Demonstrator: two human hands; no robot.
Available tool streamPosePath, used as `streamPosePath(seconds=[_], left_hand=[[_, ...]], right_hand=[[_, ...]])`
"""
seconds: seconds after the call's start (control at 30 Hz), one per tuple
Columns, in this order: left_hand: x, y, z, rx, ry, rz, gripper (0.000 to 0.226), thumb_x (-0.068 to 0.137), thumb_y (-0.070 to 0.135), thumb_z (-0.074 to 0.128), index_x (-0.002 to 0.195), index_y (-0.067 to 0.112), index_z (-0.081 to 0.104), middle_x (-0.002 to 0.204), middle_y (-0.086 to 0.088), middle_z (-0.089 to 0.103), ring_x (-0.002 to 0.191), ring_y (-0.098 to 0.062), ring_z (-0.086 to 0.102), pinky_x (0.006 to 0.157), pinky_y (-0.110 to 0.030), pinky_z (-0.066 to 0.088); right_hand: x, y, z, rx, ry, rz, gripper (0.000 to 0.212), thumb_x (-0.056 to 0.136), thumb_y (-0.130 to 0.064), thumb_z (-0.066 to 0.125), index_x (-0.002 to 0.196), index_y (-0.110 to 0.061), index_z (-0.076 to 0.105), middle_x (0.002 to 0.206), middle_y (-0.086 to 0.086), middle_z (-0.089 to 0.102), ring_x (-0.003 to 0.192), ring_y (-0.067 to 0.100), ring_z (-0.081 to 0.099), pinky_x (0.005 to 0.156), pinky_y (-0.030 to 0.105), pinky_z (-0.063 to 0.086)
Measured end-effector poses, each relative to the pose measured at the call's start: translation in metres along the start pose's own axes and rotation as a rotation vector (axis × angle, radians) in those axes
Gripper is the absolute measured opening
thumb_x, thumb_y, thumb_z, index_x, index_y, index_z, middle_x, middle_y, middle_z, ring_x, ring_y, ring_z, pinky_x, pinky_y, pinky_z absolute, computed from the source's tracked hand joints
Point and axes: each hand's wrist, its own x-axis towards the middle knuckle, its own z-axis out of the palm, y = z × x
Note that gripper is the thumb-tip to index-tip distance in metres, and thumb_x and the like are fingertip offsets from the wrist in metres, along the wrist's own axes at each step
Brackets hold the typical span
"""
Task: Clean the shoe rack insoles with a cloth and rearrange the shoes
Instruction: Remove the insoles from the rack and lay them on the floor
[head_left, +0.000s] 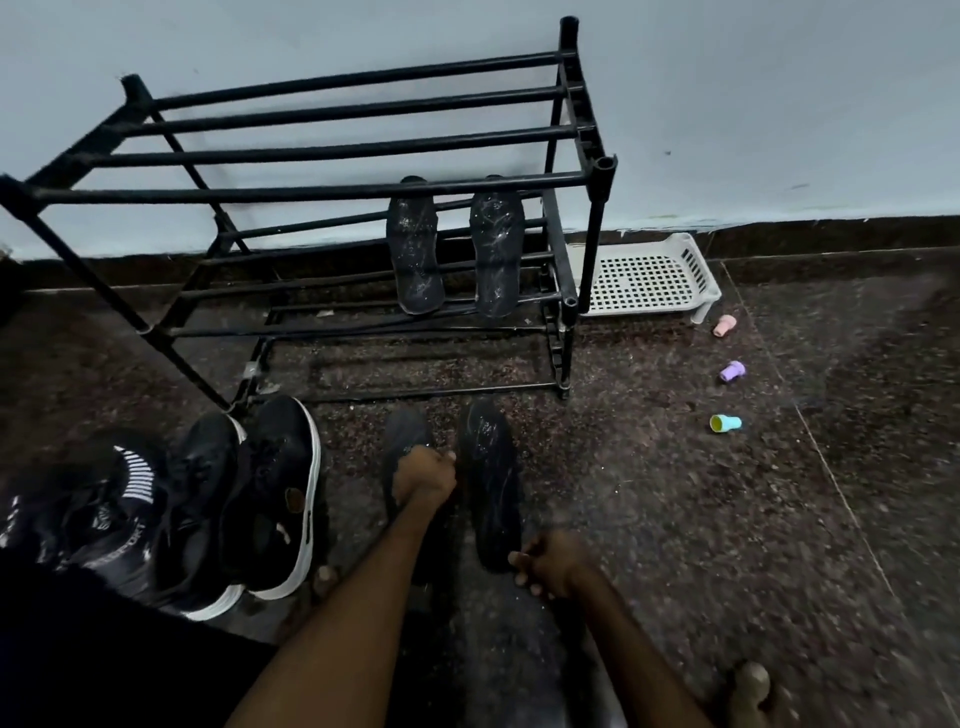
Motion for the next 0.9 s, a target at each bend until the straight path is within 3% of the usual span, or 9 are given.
streamPosePath(seconds=[0.1,0.23,0.3,0.4,0.53,0.63,0.73,0.8,0.9], left_hand=[[-0.003,-0.019,-0.034,0.06,0.237,-0.048,0.034,0.095,0.034,0.058,0.105,0.006,0.073,0.111,-0.02,0.07,0.105,-0.039,0.066,0.087,-0.042,0.053],[0.009,-0.061,-0.064,-0.011,0.278,-0.132,0.027,0.094,0.023,0.06,0.109,0.003,0.071,0.117,-0.024,0.066,0.111,-0.041,0.062,0.091,-0.043,0.051],[0.02,-0.081,-0.059,-0.096,0.195,-0.144,0.02,0.091,0.025,0.064,0.1,0.009,0.071,0.112,-0.022,0.068,0.101,-0.039,0.066,0.088,-0.045,0.055],[0.034,-0.096,-0.039,-0.222,0.098,-0.189,0.014,0.089,0.026,0.067,0.079,0.018,0.064,0.09,-0.017,0.072,0.063,-0.03,0.066,0.064,-0.052,0.061],[0.023,-0.082,-0.034,-0.294,0.076,-0.179,0.017,0.09,0.026,0.065,0.075,0.018,0.063,0.077,-0.011,0.07,0.053,-0.027,0.063,0.059,-0.053,0.06],[0.012,-0.065,-0.05,-0.237,0.091,-0.103,0.013,0.09,0.025,0.064,0.087,0.015,0.072,0.095,-0.014,0.072,0.079,-0.032,0.069,0.074,-0.042,0.06],[0.015,-0.042,-0.077,-0.268,0.126,-0.066,0.014,0.09,0.022,0.063,0.092,0.012,0.072,0.104,-0.016,0.071,0.099,-0.037,0.067,0.085,-0.035,0.052],[0.02,-0.023,-0.1,-0.449,0.135,-0.062,0.017,0.092,0.02,0.06,0.094,0.006,0.07,0.092,-0.018,0.071,0.079,-0.034,0.068,0.07,-0.036,0.056],[0.015,0.015,-0.141,-0.675,0.106,-0.029,0.015,0.098,0.017,0.052,0.089,0.012,0.062,0.081,-0.009,0.065,0.052,-0.02,0.052,0.046,-0.023,0.041]], right_hand=[[0.0,-0.002,0.0,-0.067,-0.033,0.024,0.033,0.096,-0.037,0.06,0.071,-0.017,0.064,0.062,-0.003,0.067,0.045,0.006,0.054,0.04,0.017,0.04],[0.008,-0.004,0.0,-0.125,-0.027,0.054,0.033,0.097,-0.036,0.058,0.072,-0.015,0.064,0.062,-0.002,0.067,0.044,0.008,0.054,0.041,0.019,0.04],[0.013,-0.002,0.003,-0.125,-0.001,0.075,0.032,0.095,-0.037,0.059,0.076,-0.012,0.066,0.062,0.0,0.069,0.045,0.01,0.056,0.042,0.021,0.04],[0.019,0.003,0.01,-0.198,0.072,0.099,0.033,0.09,-0.042,0.063,0.086,-0.009,0.068,0.068,0.001,0.073,0.061,0.016,0.067,0.058,0.028,0.055],[0.024,0.009,0.013,-0.271,0.097,0.111,0.035,0.085,-0.046,0.066,0.088,-0.011,0.069,0.081,0.005,0.074,0.075,0.021,0.07,0.074,0.035,0.06],[0.016,-0.003,0.001,-0.271,0.059,0.122,0.029,0.089,-0.04,0.064,0.079,-0.013,0.068,0.075,0.004,0.074,0.064,0.017,0.067,0.069,0.032,0.057],[0.007,-0.047,-0.019,-0.164,0.104,-0.014,0.028,0.093,-0.039,0.062,0.075,-0.017,0.064,0.075,0.006,0.072,0.06,0.017,0.063,0.063,0.033,0.057],[0.001,-0.094,-0.031,0.049,0.116,-0.151,0.032,0.096,-0.038,0.058,0.076,-0.014,0.065,0.071,0.006,0.069,0.05,0.013,0.056,0.046,0.023,0.045],[-0.009,-0.174,-0.039,0.252,0.094,-0.323,0.031,0.1,-0.039,0.051,0.084,-0.013,0.061,0.074,0.003,0.066,0.049,0.009,0.051,0.04,0.017,0.036]])
